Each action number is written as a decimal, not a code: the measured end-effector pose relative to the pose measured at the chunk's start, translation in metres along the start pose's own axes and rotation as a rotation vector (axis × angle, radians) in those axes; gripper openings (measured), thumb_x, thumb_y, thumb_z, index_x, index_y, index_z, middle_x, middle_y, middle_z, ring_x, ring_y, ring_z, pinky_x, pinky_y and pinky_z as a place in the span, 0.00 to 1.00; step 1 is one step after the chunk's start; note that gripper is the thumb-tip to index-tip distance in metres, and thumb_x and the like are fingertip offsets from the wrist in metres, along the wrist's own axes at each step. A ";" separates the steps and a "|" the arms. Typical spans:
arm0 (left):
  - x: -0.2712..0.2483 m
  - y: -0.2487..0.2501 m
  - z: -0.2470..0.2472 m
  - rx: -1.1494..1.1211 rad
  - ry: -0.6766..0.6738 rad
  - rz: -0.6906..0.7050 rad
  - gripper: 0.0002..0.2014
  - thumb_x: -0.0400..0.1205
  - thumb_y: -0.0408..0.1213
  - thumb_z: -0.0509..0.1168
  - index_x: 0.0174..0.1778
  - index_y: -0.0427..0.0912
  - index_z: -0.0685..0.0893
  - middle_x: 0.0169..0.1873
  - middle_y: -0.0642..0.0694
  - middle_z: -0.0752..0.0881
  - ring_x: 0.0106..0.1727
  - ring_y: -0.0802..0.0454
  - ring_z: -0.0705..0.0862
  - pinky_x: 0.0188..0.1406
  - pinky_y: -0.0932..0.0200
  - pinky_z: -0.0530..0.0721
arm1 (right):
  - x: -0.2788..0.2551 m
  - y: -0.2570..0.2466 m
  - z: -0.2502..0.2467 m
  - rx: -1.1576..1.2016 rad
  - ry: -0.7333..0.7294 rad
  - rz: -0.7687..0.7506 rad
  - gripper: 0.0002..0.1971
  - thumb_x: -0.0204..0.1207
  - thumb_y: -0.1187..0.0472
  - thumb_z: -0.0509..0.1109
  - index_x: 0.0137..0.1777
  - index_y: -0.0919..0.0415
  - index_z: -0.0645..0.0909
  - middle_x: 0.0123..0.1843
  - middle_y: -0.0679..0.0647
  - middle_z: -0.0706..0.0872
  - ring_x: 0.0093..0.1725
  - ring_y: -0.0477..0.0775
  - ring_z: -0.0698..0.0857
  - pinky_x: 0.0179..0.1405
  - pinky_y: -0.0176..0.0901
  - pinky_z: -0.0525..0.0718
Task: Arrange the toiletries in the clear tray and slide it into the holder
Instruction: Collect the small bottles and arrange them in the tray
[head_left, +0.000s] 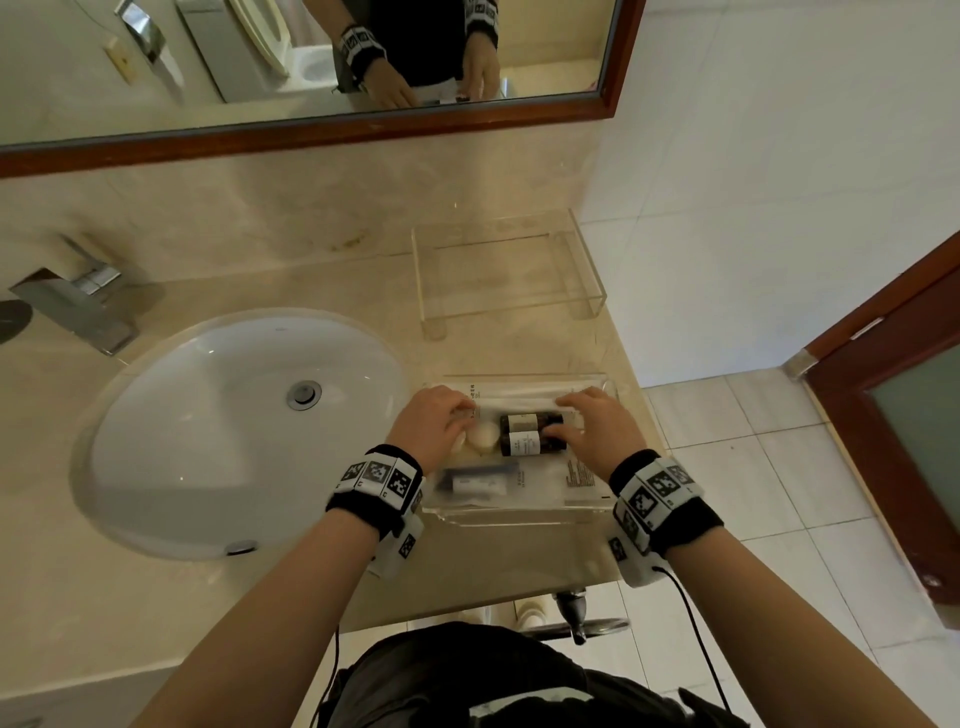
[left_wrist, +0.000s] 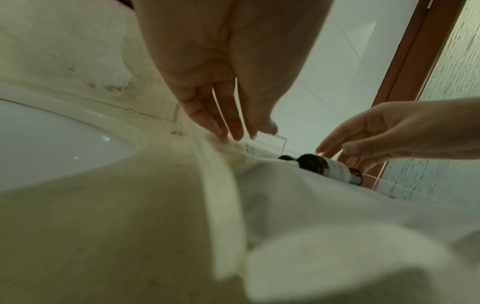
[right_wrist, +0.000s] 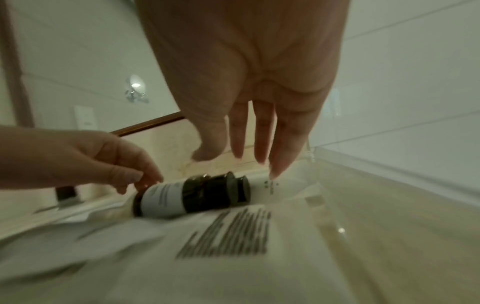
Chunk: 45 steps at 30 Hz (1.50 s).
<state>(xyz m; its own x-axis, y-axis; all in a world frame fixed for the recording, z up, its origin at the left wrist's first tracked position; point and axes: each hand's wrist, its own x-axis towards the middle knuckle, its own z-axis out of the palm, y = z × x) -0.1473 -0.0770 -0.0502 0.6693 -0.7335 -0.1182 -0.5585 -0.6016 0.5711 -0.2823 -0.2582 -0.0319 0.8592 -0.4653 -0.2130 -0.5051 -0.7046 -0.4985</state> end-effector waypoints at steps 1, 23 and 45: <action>0.002 -0.002 -0.002 0.042 0.031 0.005 0.13 0.83 0.41 0.62 0.60 0.41 0.83 0.56 0.47 0.83 0.58 0.51 0.79 0.61 0.62 0.73 | 0.003 0.003 -0.005 -0.002 0.055 0.017 0.21 0.77 0.56 0.69 0.69 0.60 0.78 0.67 0.56 0.80 0.66 0.57 0.79 0.67 0.48 0.76; 0.034 0.006 -0.002 0.404 -0.122 -0.027 0.20 0.79 0.47 0.66 0.67 0.47 0.77 0.64 0.47 0.79 0.63 0.45 0.76 0.62 0.53 0.75 | 0.040 0.002 -0.006 -0.380 -0.115 -0.038 0.20 0.77 0.64 0.69 0.68 0.62 0.75 0.67 0.58 0.79 0.67 0.59 0.76 0.68 0.48 0.76; 0.025 0.004 -0.001 0.144 -0.146 0.015 0.14 0.84 0.37 0.60 0.63 0.48 0.85 0.58 0.47 0.84 0.61 0.47 0.79 0.64 0.54 0.75 | 0.032 0.006 -0.011 -0.214 -0.096 -0.023 0.15 0.79 0.66 0.64 0.62 0.57 0.85 0.62 0.54 0.83 0.64 0.55 0.80 0.67 0.42 0.76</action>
<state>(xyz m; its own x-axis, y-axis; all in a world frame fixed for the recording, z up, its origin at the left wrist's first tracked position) -0.1321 -0.0976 -0.0504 0.5883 -0.7743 -0.2331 -0.6390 -0.6218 0.4528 -0.2587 -0.2828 -0.0324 0.8692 -0.4018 -0.2881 -0.4825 -0.8167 -0.3166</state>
